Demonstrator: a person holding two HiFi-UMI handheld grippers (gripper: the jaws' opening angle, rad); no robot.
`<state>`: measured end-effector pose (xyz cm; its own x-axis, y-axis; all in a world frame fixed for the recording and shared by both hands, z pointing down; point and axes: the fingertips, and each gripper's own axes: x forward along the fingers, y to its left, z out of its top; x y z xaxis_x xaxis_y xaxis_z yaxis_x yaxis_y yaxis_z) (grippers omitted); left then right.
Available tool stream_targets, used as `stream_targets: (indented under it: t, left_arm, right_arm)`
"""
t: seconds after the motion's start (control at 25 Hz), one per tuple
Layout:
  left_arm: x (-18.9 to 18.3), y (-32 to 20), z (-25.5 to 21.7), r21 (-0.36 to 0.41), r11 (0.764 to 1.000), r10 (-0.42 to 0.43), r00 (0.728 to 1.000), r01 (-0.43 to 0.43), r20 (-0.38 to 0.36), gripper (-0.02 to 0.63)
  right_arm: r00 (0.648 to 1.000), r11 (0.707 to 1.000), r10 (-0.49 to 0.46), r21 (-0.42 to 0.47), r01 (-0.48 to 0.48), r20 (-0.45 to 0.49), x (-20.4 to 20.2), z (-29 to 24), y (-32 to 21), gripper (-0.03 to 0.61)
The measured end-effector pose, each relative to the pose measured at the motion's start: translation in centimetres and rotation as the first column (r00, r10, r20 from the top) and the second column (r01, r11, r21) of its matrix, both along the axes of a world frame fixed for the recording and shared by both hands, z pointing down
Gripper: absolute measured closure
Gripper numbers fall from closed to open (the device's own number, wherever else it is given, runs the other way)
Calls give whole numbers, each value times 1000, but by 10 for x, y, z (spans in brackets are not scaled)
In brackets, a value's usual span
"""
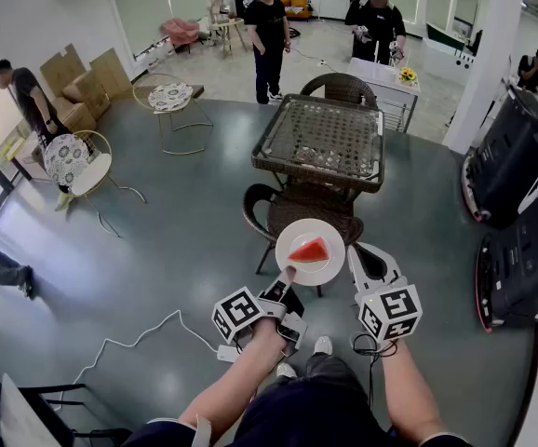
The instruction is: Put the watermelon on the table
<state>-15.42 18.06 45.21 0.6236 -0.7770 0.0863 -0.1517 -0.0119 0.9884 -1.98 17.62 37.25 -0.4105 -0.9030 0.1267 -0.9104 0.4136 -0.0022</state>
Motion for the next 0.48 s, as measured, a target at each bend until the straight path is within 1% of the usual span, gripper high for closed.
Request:
stream_targets:
  t: [0.48]
  left_arm:
    - [7, -2, 1, -4, 1000, -1, 1000, 1, 3, 601]
  right_arm:
    - [1000, 1000, 0, 6, 0, 7, 7, 0, -3, 578]
